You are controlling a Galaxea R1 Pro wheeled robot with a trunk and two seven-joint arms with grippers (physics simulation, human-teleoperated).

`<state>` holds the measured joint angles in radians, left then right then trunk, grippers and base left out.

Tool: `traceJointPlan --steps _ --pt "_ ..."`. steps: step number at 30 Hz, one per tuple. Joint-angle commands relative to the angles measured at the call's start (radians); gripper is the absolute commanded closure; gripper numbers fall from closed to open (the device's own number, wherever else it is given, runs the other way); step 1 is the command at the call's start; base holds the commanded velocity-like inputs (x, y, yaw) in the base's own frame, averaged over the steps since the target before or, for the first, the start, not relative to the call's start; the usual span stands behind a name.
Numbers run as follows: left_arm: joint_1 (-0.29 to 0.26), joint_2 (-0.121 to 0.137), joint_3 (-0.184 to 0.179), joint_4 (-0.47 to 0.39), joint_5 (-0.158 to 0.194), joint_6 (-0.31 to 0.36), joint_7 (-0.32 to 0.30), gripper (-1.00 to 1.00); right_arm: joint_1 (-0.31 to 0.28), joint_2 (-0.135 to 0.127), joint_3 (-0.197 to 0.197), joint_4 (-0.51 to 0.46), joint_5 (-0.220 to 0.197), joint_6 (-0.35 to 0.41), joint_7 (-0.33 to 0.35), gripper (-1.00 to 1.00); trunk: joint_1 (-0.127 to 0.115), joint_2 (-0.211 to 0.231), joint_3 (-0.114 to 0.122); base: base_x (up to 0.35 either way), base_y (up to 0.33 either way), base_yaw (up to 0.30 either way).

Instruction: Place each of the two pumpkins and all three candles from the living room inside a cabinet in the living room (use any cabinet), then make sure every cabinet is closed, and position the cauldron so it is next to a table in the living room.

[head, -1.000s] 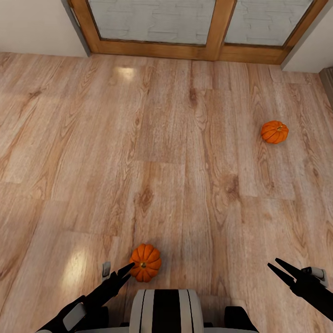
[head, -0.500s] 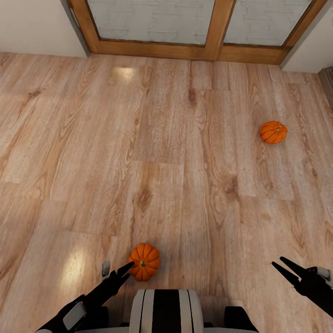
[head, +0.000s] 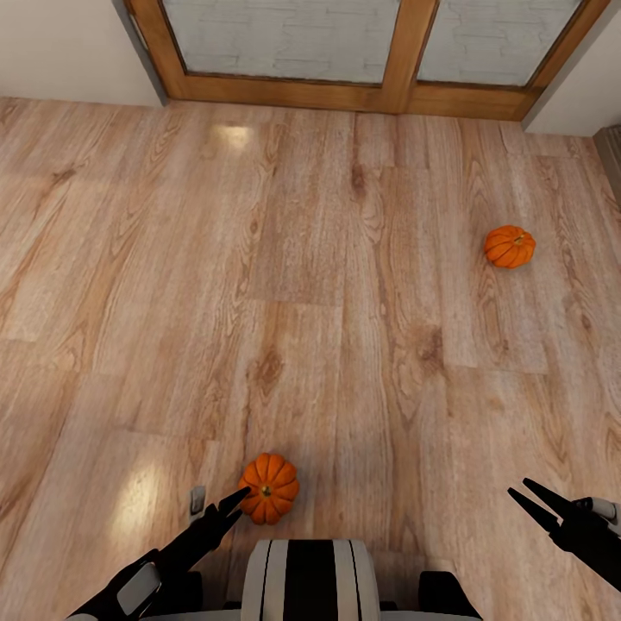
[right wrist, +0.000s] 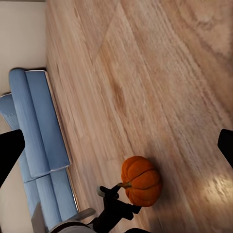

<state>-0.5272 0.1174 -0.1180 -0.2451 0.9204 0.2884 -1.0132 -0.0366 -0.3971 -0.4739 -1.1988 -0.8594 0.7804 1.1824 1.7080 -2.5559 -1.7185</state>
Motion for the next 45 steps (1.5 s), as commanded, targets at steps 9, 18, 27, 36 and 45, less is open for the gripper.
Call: traceJointPlan --steps 9,18,27,36,45 --pt "0.000 0.001 -0.014 0.002 -0.002 0.000 0.006 -1.00 0.000 0.000 0.000 0.001 -0.004 0.006 0.000 -1.00 0.000 0.000 -0.001 0.000 -0.042 0.000" --pt "0.000 0.001 -0.014 0.002 -0.002 0.000 0.008 -1.00 0.000 0.000 0.000 0.001 -0.004 0.006 0.000 -1.00 0.000 0.000 -0.001 -0.055 -0.022 0.000" --pt "0.000 0.000 -0.014 0.003 -0.002 -0.001 0.009 -1.00 0.000 0.000 0.000 0.001 -0.004 0.006 0.000 -1.00 0.000 0.000 -0.001 -0.016 -0.047 0.000" --pt "0.000 -0.001 -0.015 0.001 -0.002 -0.002 0.007 -1.00 0.000 0.000 0.000 0.001 -0.004 0.006 0.000 -1.00 0.000 0.000 -0.001 -0.001 -0.050 0.000" --pt "0.000 -0.001 -0.015 0.001 -0.002 -0.002 0.006 -1.00 0.000 0.000 0.000 0.001 -0.004 0.006 0.000 -1.00 0.000 0.000 -0.001 0.000 -0.011 0.000"
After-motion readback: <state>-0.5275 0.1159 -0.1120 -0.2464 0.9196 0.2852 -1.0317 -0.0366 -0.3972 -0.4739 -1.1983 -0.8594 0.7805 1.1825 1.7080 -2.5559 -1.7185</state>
